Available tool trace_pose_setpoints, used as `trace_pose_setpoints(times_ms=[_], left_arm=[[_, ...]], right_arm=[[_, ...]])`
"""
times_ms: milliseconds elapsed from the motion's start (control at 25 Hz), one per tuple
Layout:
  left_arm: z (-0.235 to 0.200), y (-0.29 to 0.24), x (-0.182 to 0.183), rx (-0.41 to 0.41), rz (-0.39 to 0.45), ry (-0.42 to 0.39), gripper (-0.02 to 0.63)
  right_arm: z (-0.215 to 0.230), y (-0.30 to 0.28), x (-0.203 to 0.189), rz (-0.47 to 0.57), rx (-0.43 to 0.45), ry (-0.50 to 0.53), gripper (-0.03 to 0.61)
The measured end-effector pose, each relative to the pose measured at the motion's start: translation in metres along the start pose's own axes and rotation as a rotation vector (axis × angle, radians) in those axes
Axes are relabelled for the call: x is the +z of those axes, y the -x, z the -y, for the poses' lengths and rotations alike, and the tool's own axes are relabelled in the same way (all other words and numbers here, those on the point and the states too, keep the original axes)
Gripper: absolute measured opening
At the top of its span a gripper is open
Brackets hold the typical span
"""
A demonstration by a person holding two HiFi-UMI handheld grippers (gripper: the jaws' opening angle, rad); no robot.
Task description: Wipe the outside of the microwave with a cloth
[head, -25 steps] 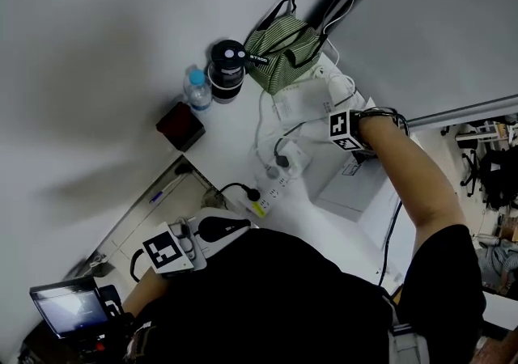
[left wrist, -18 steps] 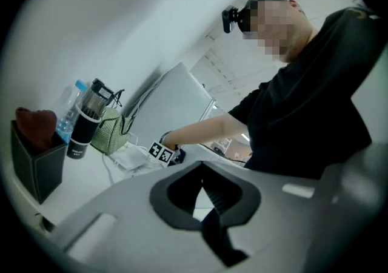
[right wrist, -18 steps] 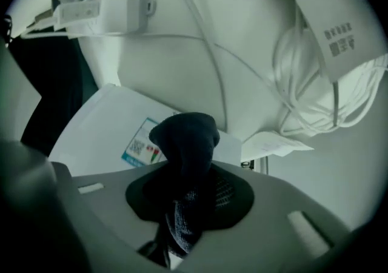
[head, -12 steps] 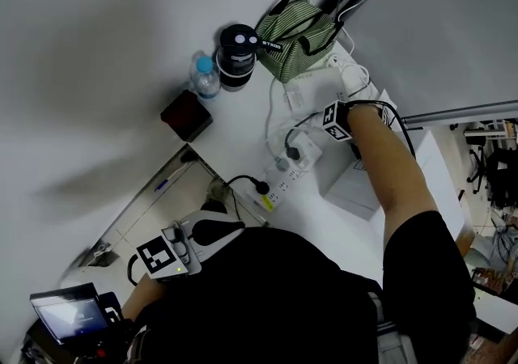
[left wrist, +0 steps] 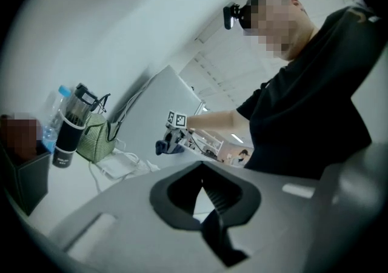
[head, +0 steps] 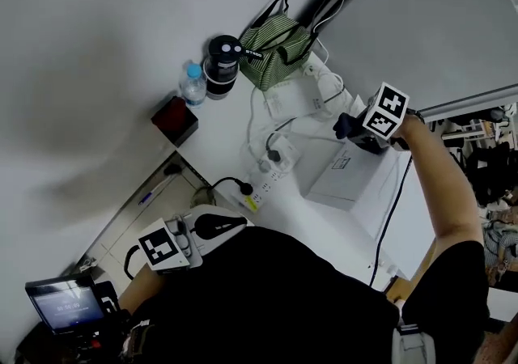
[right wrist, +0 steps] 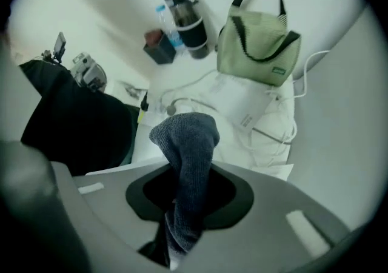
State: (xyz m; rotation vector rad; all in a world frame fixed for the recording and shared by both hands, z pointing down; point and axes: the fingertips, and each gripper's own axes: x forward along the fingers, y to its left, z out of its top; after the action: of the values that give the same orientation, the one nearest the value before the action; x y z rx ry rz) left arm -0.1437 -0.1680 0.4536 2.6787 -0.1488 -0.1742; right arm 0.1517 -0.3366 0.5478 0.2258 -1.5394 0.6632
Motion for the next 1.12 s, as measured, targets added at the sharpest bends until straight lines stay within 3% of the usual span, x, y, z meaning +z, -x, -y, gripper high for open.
trace_pose_setpoints(times_ms=[80, 280, 440, 560, 720, 920, 1120], left_arm=[[0.003, -0.004, 0.003, -0.015, 0.003, -0.005, 0.003], [0.005, -0.007, 0.000, -0.017, -0.002, 0.006, 0.003], [-0.001, 0.002, -0.006, 0.019, 0.003, 0.023, 0.003], [-0.007, 0.012, -0.012, 0.049, 0.001, 0.042, 0.003], [-0.012, 0.022, -0.018, 0.078, -0.008, 0.060, 0.003], [-0.011, 0.023, -0.021, 0.078, -0.021, 0.063, 0.003], [0.000, 0.008, -0.010, 0.017, -0.020, 0.025, 0.003]], right_arm=[[0.009, -0.006, -0.007, 0.044, -0.063, -0.022, 0.094], [0.036, -0.050, -0.050, -0.333, -0.196, 0.072, 0.094], [0.040, -0.090, -0.061, -0.557, -0.123, 0.046, 0.094], [0.047, -0.121, -0.068, -0.646, -0.071, 0.011, 0.094], [0.060, -0.155, -0.068, -0.653, -0.041, -0.022, 0.094], [0.066, -0.171, -0.061, -0.608, -0.066, -0.013, 0.094], [0.008, -0.089, -0.037, -0.433, 0.058, 0.043, 0.094]])
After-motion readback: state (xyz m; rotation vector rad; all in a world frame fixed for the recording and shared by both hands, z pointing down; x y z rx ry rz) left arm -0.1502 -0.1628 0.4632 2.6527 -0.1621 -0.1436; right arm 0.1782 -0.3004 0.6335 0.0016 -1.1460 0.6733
